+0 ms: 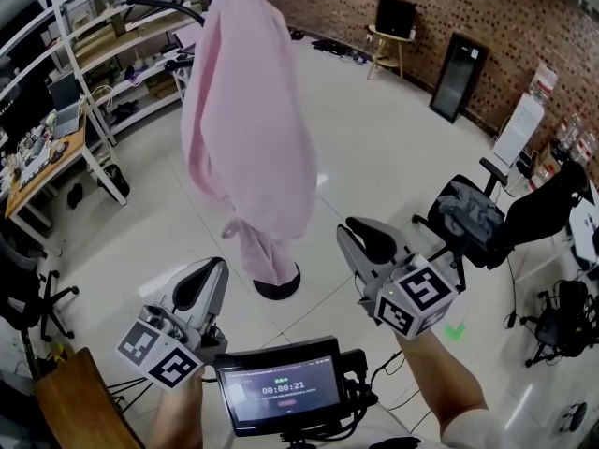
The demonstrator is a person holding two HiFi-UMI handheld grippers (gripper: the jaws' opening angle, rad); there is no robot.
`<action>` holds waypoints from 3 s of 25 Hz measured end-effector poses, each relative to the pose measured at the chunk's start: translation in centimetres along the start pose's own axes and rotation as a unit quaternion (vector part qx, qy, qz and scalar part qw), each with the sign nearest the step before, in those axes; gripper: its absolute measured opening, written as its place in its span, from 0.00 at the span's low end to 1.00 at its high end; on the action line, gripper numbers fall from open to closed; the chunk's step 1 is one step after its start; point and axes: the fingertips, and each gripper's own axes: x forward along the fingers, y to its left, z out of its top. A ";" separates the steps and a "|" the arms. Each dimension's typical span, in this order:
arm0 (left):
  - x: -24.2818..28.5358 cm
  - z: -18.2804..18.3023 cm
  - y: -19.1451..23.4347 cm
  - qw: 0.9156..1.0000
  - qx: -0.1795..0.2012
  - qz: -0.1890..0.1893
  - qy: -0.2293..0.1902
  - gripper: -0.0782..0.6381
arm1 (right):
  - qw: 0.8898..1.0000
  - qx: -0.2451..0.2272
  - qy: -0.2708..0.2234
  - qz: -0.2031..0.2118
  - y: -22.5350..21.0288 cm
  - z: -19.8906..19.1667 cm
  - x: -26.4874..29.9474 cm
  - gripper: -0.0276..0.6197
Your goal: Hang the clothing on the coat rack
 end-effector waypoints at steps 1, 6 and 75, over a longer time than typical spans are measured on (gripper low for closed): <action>0.2 -0.1 -0.2 1.000 0.001 0.002 0.000 0.11 | 1.000 0.001 0.000 0.003 -0.2 -0.1 -0.1 0.14; 1.2 -0.7 -1.7 1.000 0.004 0.014 0.000 0.11 | 1.000 0.005 0.006 0.017 -1.3 -0.6 -1.1 0.14; -10.9 -7.1 -9.2 0.998 -0.045 -0.025 0.046 0.11 | 0.998 0.024 0.034 0.040 14.7 -4.3 -11.0 0.08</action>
